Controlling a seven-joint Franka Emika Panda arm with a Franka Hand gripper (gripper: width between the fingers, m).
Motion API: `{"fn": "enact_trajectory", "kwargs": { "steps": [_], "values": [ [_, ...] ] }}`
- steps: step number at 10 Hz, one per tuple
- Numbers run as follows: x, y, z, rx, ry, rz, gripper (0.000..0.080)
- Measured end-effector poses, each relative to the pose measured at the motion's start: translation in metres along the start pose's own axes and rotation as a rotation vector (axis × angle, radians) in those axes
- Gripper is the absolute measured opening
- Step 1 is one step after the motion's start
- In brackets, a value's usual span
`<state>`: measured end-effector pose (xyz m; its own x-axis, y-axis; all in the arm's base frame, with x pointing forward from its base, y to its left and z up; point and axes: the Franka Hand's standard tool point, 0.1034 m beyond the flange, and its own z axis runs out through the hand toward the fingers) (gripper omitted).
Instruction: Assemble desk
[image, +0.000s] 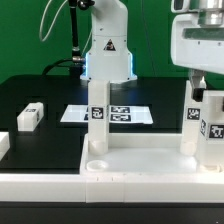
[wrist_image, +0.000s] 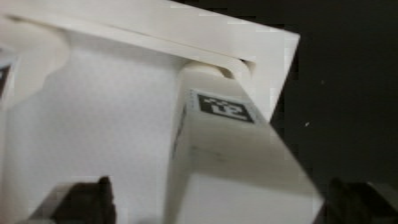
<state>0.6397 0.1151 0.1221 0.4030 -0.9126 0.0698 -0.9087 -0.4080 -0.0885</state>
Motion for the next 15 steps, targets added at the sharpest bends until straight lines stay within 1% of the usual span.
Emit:
{"fn": "enact_trajectory", "kwargs": {
  "steps": [1, 2, 7, 8, 9, 10, 11, 12, 14, 15],
  "values": [
    [-0.002, 0.000, 0.001, -0.001, -0.001, -0.129, 0.0616],
    [-0.001, 0.001, 0.001, -0.001, 0.000, -0.176, 0.0644],
    [0.002, 0.001, 0.001, -0.004, 0.007, -0.486, 0.0649],
    [0.004, 0.000, 0.001, 0.007, 0.004, -0.561, 0.0649],
    [0.009, -0.002, 0.002, 0.040, -0.009, -0.627, 0.0649],
    [0.008, -0.002, 0.004, 0.045, -0.015, -0.667, 0.0649],
    [-0.001, -0.005, 0.006, 0.050, -0.013, -0.723, 0.0649],
    [-0.006, -0.006, 0.007, 0.048, -0.012, -0.765, 0.0649],
    [-0.002, -0.005, 0.007, 0.046, -0.011, -0.734, 0.0649],
    [-0.002, -0.005, 0.007, 0.046, -0.011, -0.734, 0.0523]
  ]
}}
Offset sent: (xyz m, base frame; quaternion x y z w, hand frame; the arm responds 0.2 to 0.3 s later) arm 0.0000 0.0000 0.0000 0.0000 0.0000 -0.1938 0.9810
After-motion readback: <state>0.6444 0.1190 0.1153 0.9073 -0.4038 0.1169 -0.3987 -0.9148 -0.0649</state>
